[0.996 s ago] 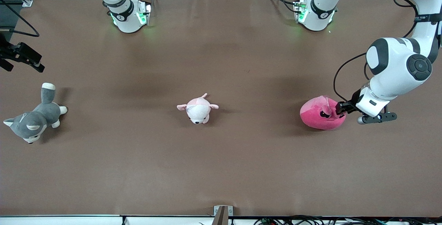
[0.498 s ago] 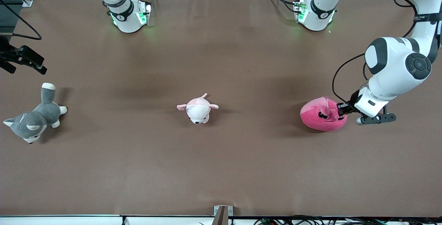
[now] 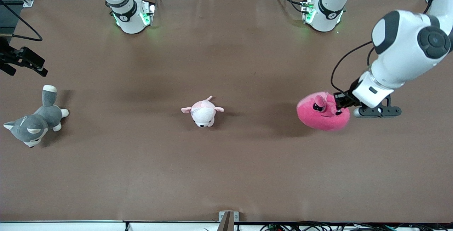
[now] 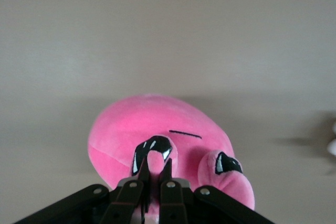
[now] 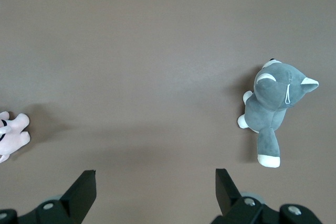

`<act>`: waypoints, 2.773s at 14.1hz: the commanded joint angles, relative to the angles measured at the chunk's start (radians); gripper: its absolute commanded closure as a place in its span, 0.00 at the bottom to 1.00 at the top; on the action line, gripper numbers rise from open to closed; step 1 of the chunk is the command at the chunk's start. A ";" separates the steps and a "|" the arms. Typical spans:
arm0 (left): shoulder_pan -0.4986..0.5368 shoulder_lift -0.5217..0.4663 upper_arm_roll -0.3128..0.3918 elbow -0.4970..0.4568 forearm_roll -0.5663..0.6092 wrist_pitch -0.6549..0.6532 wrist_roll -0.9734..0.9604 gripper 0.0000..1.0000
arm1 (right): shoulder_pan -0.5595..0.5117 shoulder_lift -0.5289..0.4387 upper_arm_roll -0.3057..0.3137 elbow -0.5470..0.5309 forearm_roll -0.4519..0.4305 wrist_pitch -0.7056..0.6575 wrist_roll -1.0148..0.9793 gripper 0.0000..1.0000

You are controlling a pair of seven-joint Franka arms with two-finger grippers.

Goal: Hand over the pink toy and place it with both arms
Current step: 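Lift the hot-pink plush and carry it toward the right gripper, then reach the right gripper to the plush held by the left gripper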

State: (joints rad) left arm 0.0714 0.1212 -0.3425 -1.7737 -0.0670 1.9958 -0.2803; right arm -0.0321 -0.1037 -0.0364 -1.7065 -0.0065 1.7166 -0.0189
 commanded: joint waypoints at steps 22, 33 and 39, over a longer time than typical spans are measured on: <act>-0.513 0.290 -0.262 0.430 -0.151 0.510 -0.948 0.99 | 0.047 0.088 0.009 0.062 0.107 -0.113 0.004 0.00; -0.547 0.356 -0.260 0.436 -0.149 0.630 -1.017 0.99 | 0.136 0.088 0.009 0.149 0.596 -0.284 0.181 0.01; -0.547 0.356 -0.260 0.433 -0.148 0.638 -1.017 0.99 | 0.233 0.088 0.009 0.177 0.580 -0.279 0.289 0.09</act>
State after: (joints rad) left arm -0.4649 0.4666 -0.6039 -1.3678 -0.2103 2.6239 -1.2861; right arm 0.1868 -0.0184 -0.0203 -1.5379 0.5713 1.4423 0.2519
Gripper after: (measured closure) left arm 0.907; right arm 0.057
